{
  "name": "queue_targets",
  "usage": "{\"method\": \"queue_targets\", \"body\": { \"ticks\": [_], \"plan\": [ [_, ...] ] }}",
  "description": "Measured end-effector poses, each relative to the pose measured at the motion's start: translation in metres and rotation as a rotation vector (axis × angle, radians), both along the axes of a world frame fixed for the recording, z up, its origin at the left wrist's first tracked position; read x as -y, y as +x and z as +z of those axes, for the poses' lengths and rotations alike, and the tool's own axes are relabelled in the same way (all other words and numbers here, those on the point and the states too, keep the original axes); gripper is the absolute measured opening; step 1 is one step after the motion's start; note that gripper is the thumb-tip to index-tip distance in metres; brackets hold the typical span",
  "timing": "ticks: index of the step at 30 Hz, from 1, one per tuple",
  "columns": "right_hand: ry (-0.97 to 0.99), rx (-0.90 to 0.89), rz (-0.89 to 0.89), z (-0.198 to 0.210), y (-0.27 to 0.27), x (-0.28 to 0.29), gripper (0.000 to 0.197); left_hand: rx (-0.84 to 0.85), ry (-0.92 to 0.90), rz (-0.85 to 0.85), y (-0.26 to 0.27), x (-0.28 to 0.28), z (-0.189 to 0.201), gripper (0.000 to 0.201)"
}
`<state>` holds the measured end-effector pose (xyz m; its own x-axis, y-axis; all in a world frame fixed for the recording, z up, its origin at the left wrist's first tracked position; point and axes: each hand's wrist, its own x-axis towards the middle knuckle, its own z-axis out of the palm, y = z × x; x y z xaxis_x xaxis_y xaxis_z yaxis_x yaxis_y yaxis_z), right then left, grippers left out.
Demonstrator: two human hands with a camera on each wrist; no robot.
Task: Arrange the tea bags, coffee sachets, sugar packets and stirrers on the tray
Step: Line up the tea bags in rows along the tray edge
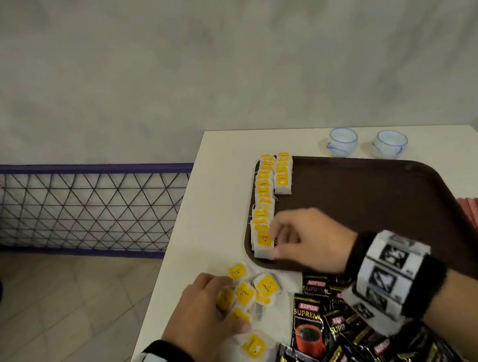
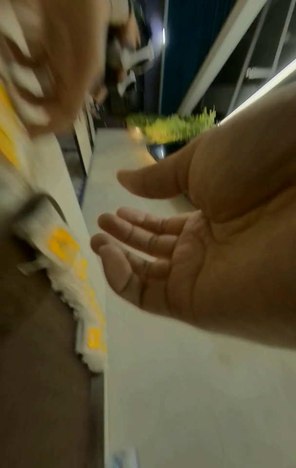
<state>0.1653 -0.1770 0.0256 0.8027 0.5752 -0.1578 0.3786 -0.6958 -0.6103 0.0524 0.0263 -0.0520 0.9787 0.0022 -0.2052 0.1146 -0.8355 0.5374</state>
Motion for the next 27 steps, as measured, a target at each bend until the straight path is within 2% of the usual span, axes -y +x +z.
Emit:
{"method": "queue_targets", "body": {
  "ticks": [3, 5, 9, 15, 19, 23, 27],
  "plan": [
    [-0.186, 0.086, 0.267, -0.018, -0.036, -0.009, 0.033, -0.027, 0.04, 0.016, 0.0, 0.006, -0.002, 0.059],
    [-0.277, 0.082, 0.313, -0.034, -0.043, -0.018, 0.041, -0.077, 0.011, 0.039, -0.002, 0.008, 0.0, 0.046],
    [-0.352, 0.015, 0.313, -0.051, -0.038, -0.032, 0.049, -0.096, 0.021, 0.034, -0.012, 0.007, 0.003, 0.033],
    [-0.317, -0.052, 0.239, -0.052, -0.043, -0.035, 0.05, -0.028, 0.01, 0.102, -0.033, -0.001, 0.003, 0.052],
    [-0.349, -0.03, 0.206, -0.051, -0.048, -0.033, 0.041, 0.095, -0.002, 0.128, -0.046, 0.0, 0.01, 0.05],
    [-0.196, 0.001, 0.109, -0.047, -0.055, -0.025, 0.023, 0.227, -0.119, 0.119, -0.052, 0.009, 0.023, 0.036],
    [0.046, -0.069, -0.066, -0.038, -0.061, -0.009, 0.02, 0.241, -0.23, 0.126, -0.047, 0.029, 0.031, 0.025]
  ]
}}
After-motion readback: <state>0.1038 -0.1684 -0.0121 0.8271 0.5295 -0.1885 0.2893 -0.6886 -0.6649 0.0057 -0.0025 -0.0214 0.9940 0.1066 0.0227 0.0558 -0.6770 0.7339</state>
